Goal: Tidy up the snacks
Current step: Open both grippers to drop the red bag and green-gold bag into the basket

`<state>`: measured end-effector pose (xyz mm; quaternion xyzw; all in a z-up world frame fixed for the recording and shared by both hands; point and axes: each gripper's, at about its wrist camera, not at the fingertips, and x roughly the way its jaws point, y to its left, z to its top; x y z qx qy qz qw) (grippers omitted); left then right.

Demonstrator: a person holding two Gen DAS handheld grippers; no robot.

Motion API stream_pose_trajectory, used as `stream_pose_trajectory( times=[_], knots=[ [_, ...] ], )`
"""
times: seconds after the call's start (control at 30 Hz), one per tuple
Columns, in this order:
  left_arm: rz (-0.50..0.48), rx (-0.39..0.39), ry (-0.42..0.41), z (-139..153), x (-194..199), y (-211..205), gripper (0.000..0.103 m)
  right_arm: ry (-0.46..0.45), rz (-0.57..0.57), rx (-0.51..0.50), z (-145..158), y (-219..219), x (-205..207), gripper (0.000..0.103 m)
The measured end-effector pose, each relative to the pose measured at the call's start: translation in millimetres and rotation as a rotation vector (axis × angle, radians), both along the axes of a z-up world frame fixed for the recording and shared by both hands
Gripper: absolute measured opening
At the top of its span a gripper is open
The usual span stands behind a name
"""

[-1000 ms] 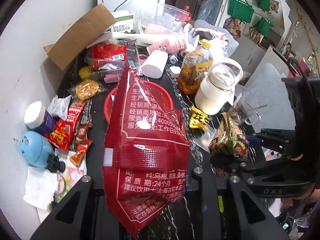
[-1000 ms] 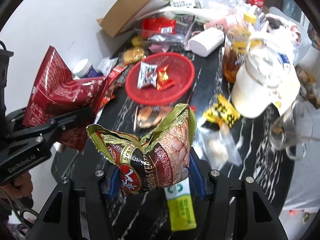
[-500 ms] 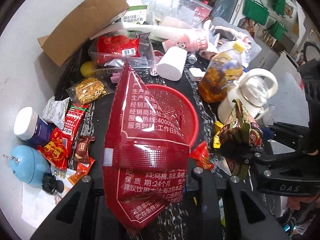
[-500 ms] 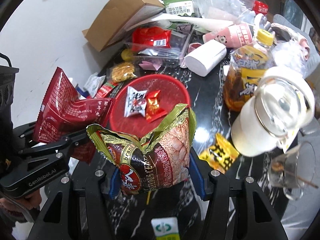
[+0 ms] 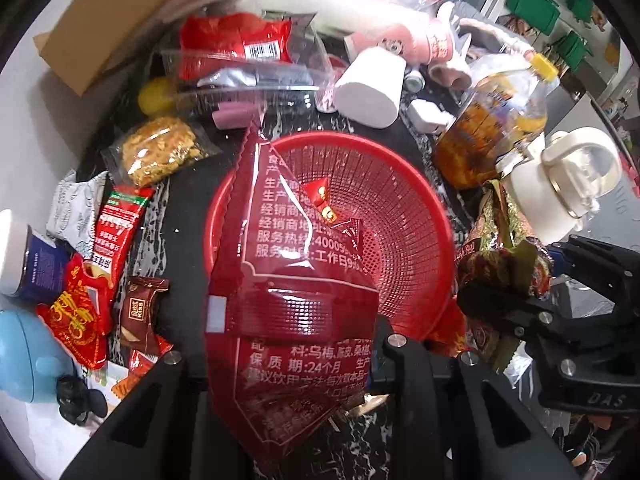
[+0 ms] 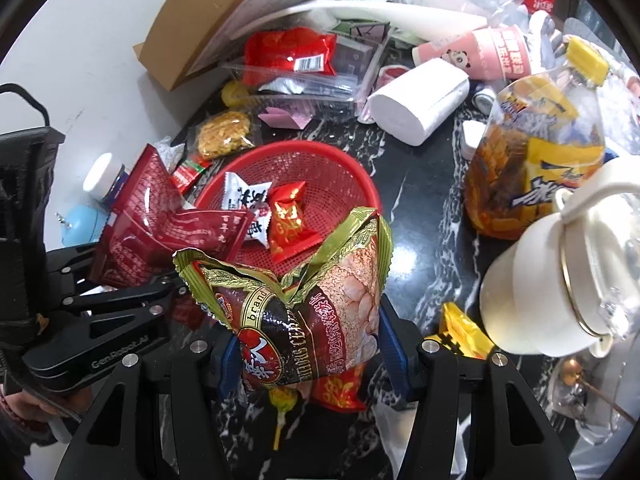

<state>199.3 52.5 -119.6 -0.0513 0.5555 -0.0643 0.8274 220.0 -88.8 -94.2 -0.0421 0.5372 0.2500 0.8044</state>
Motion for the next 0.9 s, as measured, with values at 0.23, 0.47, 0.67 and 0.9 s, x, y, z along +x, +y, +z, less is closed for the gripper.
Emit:
stream_pose_trajectory(
  times=[0.23, 0.47, 0.67, 0.9],
  knots=[
    [0.011, 0.0, 0.069, -19.5, 15.1, 1.3, 0.027, 0.022, 0.008, -0.002, -12.1, 1.8, 8.8, 0.057],
    [0.012, 0.057, 0.094, -24.0, 19.5, -2.1, 0.049, 0.035, -0.012, 0.005, -13.9, -1.9, 12.3, 0.058],
    [0.017, 0.053, 0.075, -13.0, 16.8, -4.2, 0.086, 0.037, -0.022, 0.008, -11.8, -5.0, 11.7, 0.057],
    [0.041, 0.069, 0.034, 8.5, 7.2, 0.0, 0.086, 0.022, -0.029, 0.011, -6.0, -4.8, 9.5, 0.057]
  ],
)
